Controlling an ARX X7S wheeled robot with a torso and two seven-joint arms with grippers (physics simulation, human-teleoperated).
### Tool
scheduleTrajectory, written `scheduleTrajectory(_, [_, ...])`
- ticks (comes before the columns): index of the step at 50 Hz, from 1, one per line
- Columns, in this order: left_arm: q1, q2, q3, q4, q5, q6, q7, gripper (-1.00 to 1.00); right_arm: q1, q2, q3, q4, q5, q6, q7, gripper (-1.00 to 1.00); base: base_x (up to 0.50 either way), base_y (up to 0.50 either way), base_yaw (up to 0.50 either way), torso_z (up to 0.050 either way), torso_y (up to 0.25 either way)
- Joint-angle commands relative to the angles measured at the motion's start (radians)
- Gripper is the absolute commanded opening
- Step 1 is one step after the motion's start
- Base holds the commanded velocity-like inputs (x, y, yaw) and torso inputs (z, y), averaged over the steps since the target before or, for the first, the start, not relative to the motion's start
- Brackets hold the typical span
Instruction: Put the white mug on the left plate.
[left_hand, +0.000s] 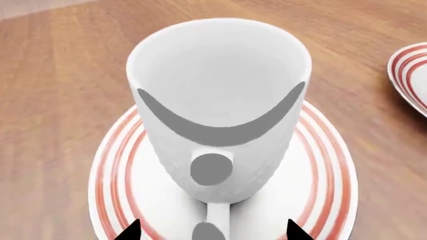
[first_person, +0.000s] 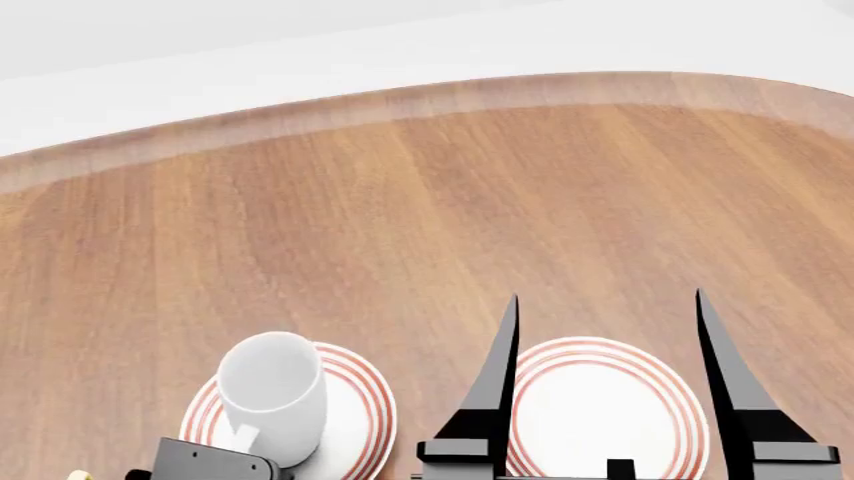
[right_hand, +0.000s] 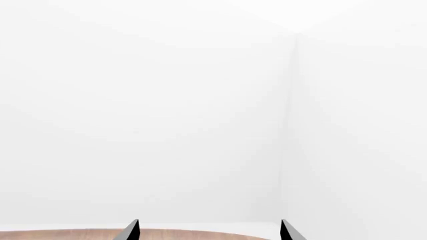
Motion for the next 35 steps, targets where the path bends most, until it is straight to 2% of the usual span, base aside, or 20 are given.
scheduleTrajectory(1, [-0.006,0.000,0.007,-0.015,-0.005,0.006,0.000,1.00,0.002,0.003,-0.001,0.001,0.005,-0.002,0.005,1.00,0.00,0.00,0.00,0.000,0.000])
scheduleTrajectory(6, [0.005,-0.006,0.011,0.018,-0.011,-0.007,-0.002,1.00,0.004,0.005,-0.001,-0.001,0.008,0.001,0.007,1.00,0.00,0.00,0.00,0.000,0.000])
scheduleTrajectory(12, [0.063,-0.033,0.024,0.159,-0.016,-0.055,-0.018,1.00,0.006,0.008,-0.003,-0.006,0.009,0.006,0.011,1.00,0.00,0.00,0.00,0.000,0.000])
scheduleTrajectory(24, [0.176,-0.107,0.030,0.558,-0.055,-0.209,-0.075,1.00,0.017,0.010,-0.009,-0.016,0.016,0.021,0.018,1.00,0.00,0.00,0.00,0.000,0.000])
scheduleTrajectory(35, [0.199,-0.152,0.033,0.735,-0.029,-0.269,-0.143,1.00,0.015,0.017,-0.017,-0.010,0.017,0.010,0.024,1.00,0.00,0.00,0.00,0.000,0.000])
